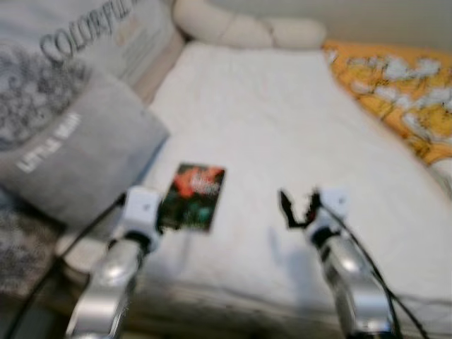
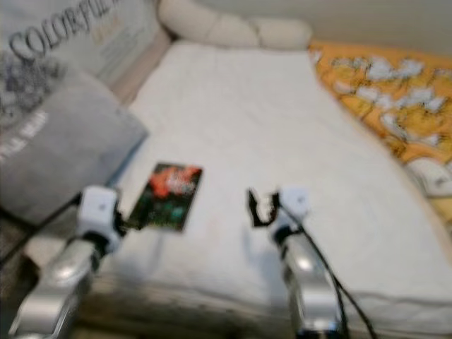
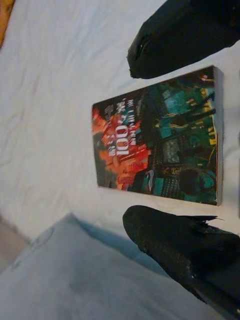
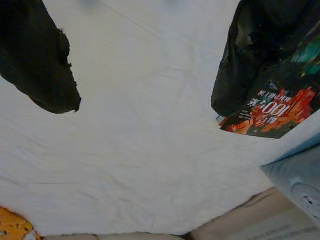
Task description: Clean up the room
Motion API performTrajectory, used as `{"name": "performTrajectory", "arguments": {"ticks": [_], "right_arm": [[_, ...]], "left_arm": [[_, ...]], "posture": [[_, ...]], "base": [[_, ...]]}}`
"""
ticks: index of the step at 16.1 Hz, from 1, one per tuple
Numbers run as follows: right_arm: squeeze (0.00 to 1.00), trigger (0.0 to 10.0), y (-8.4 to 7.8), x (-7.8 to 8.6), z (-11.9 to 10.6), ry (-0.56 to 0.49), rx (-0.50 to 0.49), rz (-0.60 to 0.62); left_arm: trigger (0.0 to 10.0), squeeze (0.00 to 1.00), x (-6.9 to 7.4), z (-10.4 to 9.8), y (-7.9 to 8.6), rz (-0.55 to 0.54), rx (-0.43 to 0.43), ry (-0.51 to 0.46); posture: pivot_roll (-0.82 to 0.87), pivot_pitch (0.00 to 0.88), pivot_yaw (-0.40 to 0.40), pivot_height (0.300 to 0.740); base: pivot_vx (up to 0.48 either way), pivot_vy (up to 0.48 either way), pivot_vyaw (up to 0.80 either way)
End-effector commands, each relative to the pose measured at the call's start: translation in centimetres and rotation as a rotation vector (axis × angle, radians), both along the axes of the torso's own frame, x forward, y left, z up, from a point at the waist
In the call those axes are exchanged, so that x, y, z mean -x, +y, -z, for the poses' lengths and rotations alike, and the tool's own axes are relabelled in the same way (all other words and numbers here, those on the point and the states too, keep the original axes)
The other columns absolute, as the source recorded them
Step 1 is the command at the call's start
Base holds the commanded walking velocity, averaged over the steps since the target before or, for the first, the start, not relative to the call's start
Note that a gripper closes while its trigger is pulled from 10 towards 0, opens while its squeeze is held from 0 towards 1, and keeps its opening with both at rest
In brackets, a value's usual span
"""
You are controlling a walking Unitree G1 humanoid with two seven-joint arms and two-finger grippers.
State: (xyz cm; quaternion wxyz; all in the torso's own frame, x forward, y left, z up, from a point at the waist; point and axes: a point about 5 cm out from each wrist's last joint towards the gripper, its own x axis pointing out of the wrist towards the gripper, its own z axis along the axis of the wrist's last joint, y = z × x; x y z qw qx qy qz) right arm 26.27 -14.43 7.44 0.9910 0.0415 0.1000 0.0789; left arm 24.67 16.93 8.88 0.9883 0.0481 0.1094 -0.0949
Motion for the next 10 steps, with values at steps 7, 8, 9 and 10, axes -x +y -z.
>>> {"name": "performTrajectory", "arguments": {"ticks": [7,8,9,10], "right_arm": [[0.00,10.0,-1.32,0.65,0.37,0.049,0.041,0.062],[0.00,10.0,-1.40,0.70,0.39,0.054,0.039,0.070],[0.00,10.0,-1.44,0.73,0.41,0.057,0.039,0.073],[0.00,10.0,-1.48,0.78,0.46,0.063,0.041,0.077]], "left_arm": [[10.0,0.90,0.37,-0.31,-0.59,-0.007,0.008,0.009],[10.0,0.89,0.27,-0.42,-0.61,-0.001,0.000,0.001],[10.0,0.87,0.24,-0.44,-0.61,0.001,-0.003,0.000],[10.0,0.87,0.21,-0.48,-0.57,0.005,-0.010,-0.004]], "posture": [[-0.07,0.000,-0.003,0.740],[-0.08,0.000,0.002,0.740],[-0.08,0.000,0.003,0.740],[-0.08,0.000,0.003,0.740]], "base": [[0.000,-0.480,0.00],[0.000,-0.480,0.00],[0.000,-0.480,0.00],[0.000,-0.480,0.00]]}}
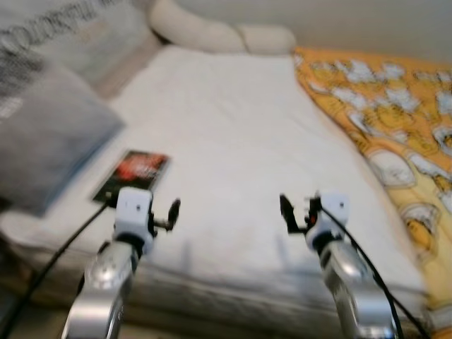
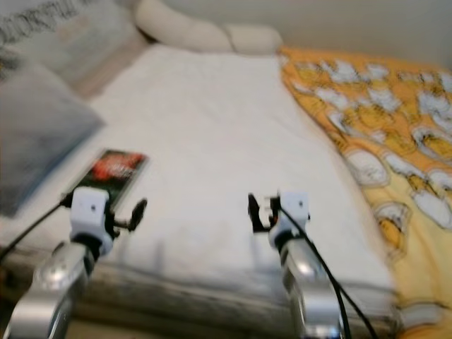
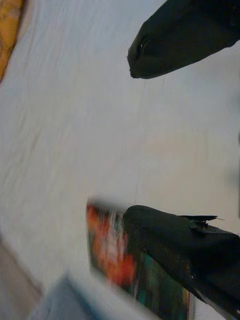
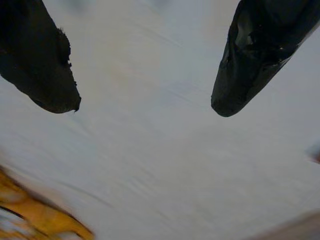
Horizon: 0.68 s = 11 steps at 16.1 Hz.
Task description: Clean up the room
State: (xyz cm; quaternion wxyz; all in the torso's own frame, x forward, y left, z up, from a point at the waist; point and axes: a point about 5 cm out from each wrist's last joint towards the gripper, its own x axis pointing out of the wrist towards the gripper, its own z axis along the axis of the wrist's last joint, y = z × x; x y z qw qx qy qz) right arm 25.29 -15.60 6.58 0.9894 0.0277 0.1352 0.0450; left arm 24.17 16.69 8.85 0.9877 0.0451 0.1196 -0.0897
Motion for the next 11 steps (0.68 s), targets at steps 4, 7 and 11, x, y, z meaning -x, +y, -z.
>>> {"name": "performTrajectory", "arguments": {"ticks": [4,7,11], "right_arm": [[0.00,10.0,-0.62,-0.04,-0.16,0.022,0.001,0.046],[0.00,10.0,-0.78,-0.01,-0.10,0.029,0.000,0.056],[0.00,10.0,-0.60,-0.01,0.05,0.054,-0.033,0.065]], "left_arm": [[10.0,0.87,-0.27,-0.54,-0.31,0.025,-0.019,-0.022],[10.0,0.86,-0.22,-0.51,-0.34,0.028,-0.022,-0.022],[10.0,0.85,-0.24,-0.18,-0.13,0.009,0.007,0.023]], "posture": [[-0.08,0.000,0.003,0.740],[-0.08,0.000,0.004,0.740],[-0.08,0.000,0.004,0.740]], "base": [[0.000,-0.480,0.00],[0.000,-0.474,0.00],[0.000,-0.103,-0.19]]}}
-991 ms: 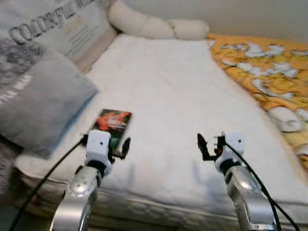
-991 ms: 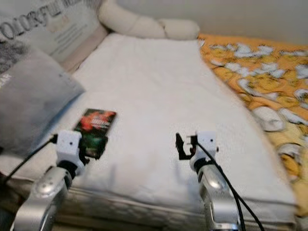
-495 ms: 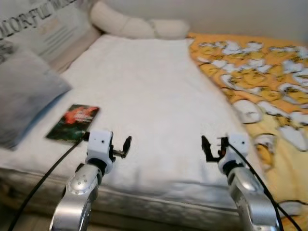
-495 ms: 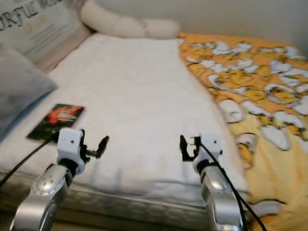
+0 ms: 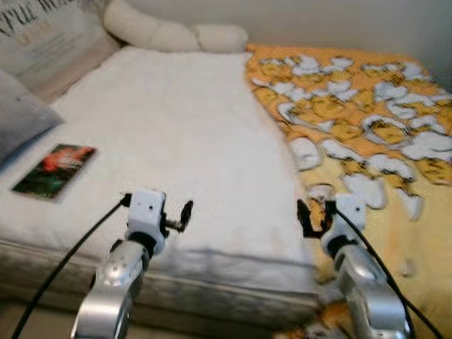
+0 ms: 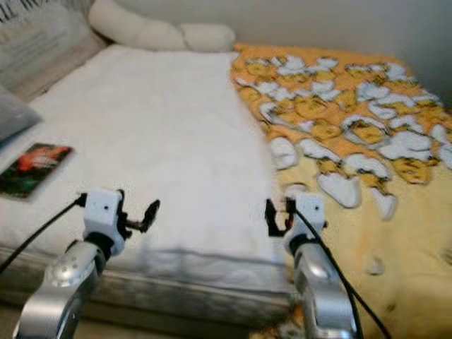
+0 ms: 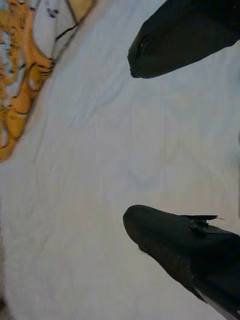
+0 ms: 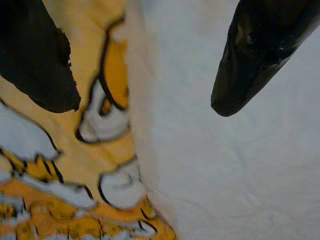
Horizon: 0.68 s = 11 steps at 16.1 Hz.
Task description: Clean up the room
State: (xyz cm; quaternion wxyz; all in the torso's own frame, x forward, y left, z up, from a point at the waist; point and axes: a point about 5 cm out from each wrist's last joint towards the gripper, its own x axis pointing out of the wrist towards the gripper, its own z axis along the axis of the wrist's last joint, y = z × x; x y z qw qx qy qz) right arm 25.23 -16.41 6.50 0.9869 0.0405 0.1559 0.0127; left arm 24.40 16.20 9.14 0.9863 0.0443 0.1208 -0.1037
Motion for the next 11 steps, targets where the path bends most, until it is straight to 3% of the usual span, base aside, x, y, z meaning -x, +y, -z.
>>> {"name": "performTrajectory", "arguments": {"ticks": [1,2,3,5,8,11], "right_arm": [[0.00,10.0,0.2,-0.1,-0.1,0.006,-0.017,-0.001],[0.00,10.0,0.2,-0.1,-0.1,0.004,-0.010,-0.002],[0.00,10.0,0.1,-0.3,-0.3,-0.001,-0.005,0.000],[0.00,10.0,0.1,-0.4,-0.4,-0.007,0.009,0.006],[0.00,10.0,-0.2,-0.8,-0.5,0.003,0.046,0.021],[0.00,10.0,-2.2,-2.0,-0.3,0.068,0.116,0.118]], "left_arm": [[10.0,0.85,-0.1,0.0,0.5,-0.017,-0.009,0.005],[10.0,0.85,-0.1,-0.1,0.5,-0.017,-0.013,-0.001],[10.0,0.87,-0.3,-0.4,0.7,-0.017,-0.074,-0.030],[10.0,0.85,-0.4,-0.3,0.7,-0.017,-0.039,-0.029],[10.0,0.81,-0.5,-0.4,0.7,-0.012,-0.032,-0.025],[10.0,0.76,-0.2,-0.4,0.0,0.075,-0.035,-0.027]], "posture": [[-0.08,0.000,0.004,0.740],[-0.08,0.000,0.004,0.740],[-0.08,0.000,0.005,0.740],[-0.08,0.000,0.004,0.740],[-0.08,0.000,0.003,0.740],[-0.07,0.000,-0.001,0.740]], "base": [[0.000,0.480,-0.77],[0.000,0.480,-0.77],[0.000,0.000,-0.77],[0.000,-0.480,0.00],[0.000,0.000,0.00],[0.000,0.000,0.00]]}}
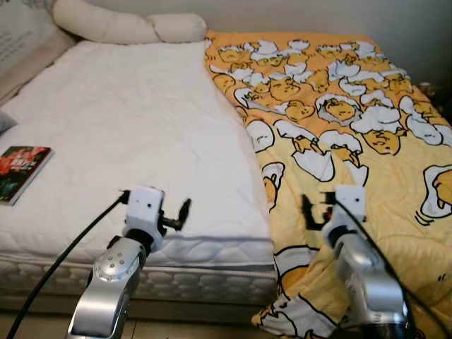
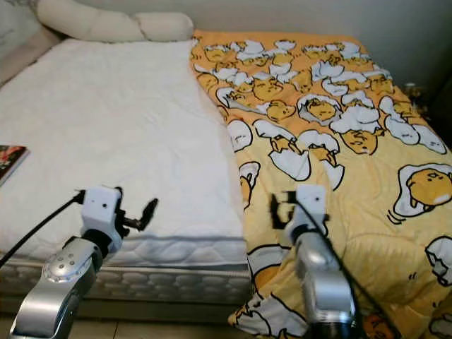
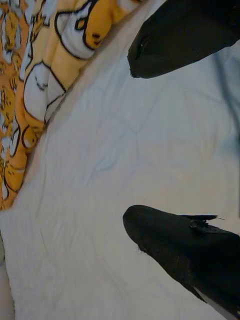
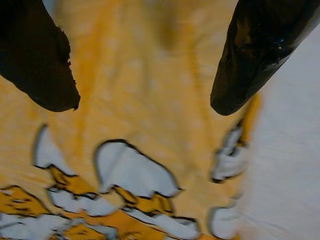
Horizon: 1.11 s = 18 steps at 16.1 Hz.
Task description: Clean up the room
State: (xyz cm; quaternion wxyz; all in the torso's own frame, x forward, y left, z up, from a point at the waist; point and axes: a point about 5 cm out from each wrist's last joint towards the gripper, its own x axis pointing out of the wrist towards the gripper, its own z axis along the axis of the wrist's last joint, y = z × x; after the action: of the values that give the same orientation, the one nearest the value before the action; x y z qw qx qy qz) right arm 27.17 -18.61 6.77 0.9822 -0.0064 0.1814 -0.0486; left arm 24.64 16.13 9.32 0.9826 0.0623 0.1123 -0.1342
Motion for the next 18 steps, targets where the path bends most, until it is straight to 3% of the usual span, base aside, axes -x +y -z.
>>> {"name": "performTrajectory", "arguments": {"ticks": [1,2,4,7,8,9,10,12,13,15,18], "right_arm": [[0.20,10.0,-0.4,-0.4,0.1,0.025,0.007,0.023],[1.00,10.0,-0.8,-0.9,0.2,0.051,0.007,0.029],[1.00,10.0,-1.3,-1.4,0.5,0.092,0.020,0.029],[1.00,10.0,-3.8,-2.5,2.0,0.256,0.125,0.111],[1.00,10.0,-3.9,-2.6,2.1,0.264,0.130,0.116],[0.57,10.0,-4.6,-2.7,2.5,0.291,0.147,0.143],[0.00,10.0,-5.1,-2.8,2.8,0.319,0.157,0.159],[0.00,10.0,-5.8,-2.6,3.2,0.348,0.144,0.191],[0.00,1.9,-6.1,-2.4,3.4,0.366,0.148,0.215],[0.00,0.0,-6.2,-2.2,3.8,0.373,0.118,0.225],[0.00,0.0,-6.0,-2.3,4.3,0.373,0.071,0.203]], "left_arm": [[10.0,0.74,0.1,-0.2,-0.1,0.038,-0.007,-0.006],[10.0,0.74,0.1,-0.2,-0.3,0.070,-0.005,0.001],[10.0,0.73,0.3,-0.1,-0.5,0.120,-0.012,0.014],[10.0,0.73,1.0,-0.3,-1.7,0.356,-0.001,0.046],[10.0,0.73,1.0,-0.4,-1.7,0.375,0.002,0.048],[10.0,0.70,1.5,-0.3,-2.1,0.465,-0.007,0.072],[10.0,0.67,1.8,-0.3,-2.3,0.522,-0.017,0.089],[10.0,0.63,1.8,-0.3,-2.3,0.544,-0.021,0.093],[10.0,0.63,1.9,-0.3,-2.3,0.548,-0.018,0.096],[10.0,0.63,2.3,-0.2,-2.5,0.568,-0.008,0.105],[10.0,0.63,2.4,-0.2,-2.5,0.583,-0.005,0.112]], "posture": [[-0.07,0.000,-0.001,0.740],[-0.07,0.000,0.001,0.740],[-0.07,0.000,0.004,0.740],[-0.06,0.000,0.010,0.740],[-0.06,0.000,0.013,0.740],[-0.06,0.000,0.018,0.740],[-0.06,0.000,0.020,0.740],[-0.06,0.000,0.019,0.740],[-0.06,0.000,0.019,0.740],[-0.06,0.003,0.022,0.740],[-0.06,0.012,0.026,0.740]], "base": [[0.000,0.000,0.00],[0.000,0.000,0.00],[0.000,0.000,0.00],[0.000,0.000,0.00],[0.000,0.000,0.00],[0.000,0.000,0.00],[0.000,0.000,0.00],[0.000,0.000,0.00],[0.000,0.000,0.00],[0.000,0.000,0.00],[0.000,0.000,0.00]]}}
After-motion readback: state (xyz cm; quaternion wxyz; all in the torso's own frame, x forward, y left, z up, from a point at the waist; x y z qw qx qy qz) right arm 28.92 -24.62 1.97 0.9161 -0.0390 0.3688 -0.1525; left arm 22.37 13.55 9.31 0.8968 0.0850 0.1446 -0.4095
